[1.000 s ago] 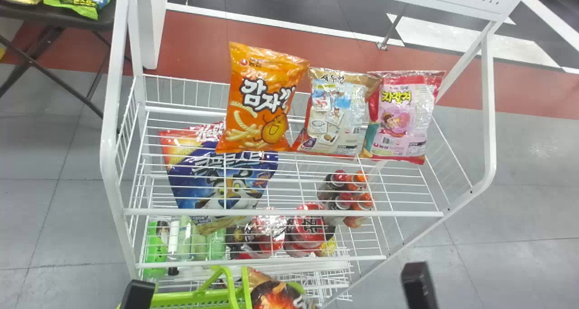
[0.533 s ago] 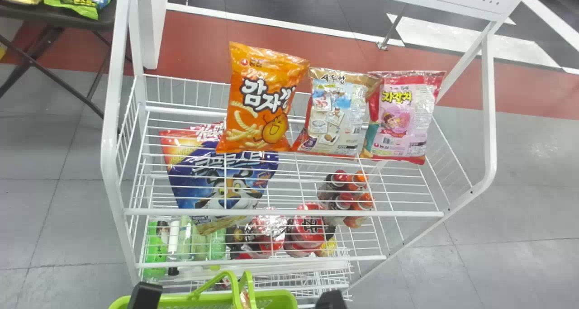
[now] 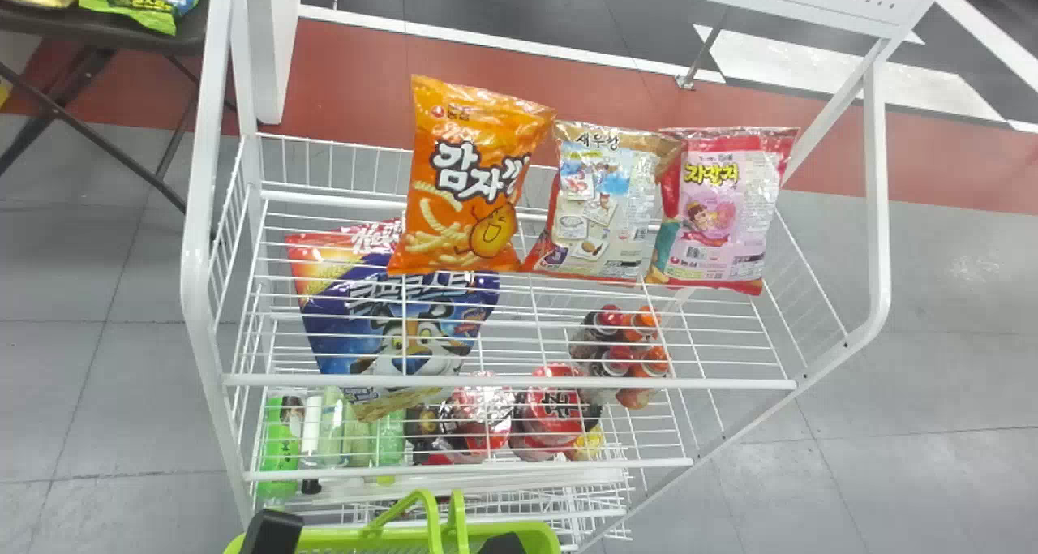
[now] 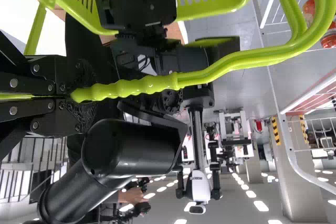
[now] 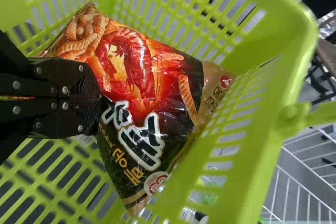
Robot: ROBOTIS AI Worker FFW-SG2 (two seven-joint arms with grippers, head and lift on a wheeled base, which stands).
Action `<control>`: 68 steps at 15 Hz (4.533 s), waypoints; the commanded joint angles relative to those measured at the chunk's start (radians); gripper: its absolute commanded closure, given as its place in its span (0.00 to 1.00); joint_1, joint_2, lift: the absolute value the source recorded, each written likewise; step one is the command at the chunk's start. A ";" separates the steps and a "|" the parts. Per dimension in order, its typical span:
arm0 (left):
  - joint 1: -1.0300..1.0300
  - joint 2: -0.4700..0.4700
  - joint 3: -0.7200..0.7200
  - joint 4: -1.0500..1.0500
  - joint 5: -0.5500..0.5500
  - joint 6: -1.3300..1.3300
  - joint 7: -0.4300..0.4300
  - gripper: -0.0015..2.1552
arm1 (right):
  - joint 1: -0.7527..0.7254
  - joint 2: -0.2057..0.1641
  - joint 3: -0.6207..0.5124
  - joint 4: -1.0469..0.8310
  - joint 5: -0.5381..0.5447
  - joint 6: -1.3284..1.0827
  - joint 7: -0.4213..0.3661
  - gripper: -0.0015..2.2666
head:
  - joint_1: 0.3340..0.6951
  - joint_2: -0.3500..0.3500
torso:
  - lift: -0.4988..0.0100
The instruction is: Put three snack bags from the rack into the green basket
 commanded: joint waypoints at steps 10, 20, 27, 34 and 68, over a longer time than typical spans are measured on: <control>0.008 -0.003 0.016 0.005 0.003 -0.003 -0.012 0.70 | 0.281 0.067 -0.562 -0.561 -0.214 -0.024 0.155 0.05 | 1.00 0.00 | 0.98; 0.011 -0.003 -0.009 0.008 -0.009 -0.009 -0.003 0.70 | -0.125 0.120 -0.330 -0.284 -0.216 -0.386 -0.183 0.05 | 1.00 0.00 | 0.98; -0.026 -0.003 -0.009 0.009 -0.009 0.001 -0.009 0.68 | -0.348 0.153 -0.226 -0.033 -0.091 -0.524 -0.470 0.05 | 1.00 0.00 | 0.98; -0.029 -0.003 -0.009 0.015 -0.011 0.001 -0.012 0.68 | -0.478 0.167 -0.207 0.101 -0.098 -0.386 -0.388 0.30 | 1.00 0.00 | 0.98; -0.009 -0.003 0.011 0.040 0.008 -0.043 -0.038 0.68 | 0.350 -0.069 -0.371 -0.603 -0.003 0.316 0.063 0.92 | 1.00 0.00 | 0.98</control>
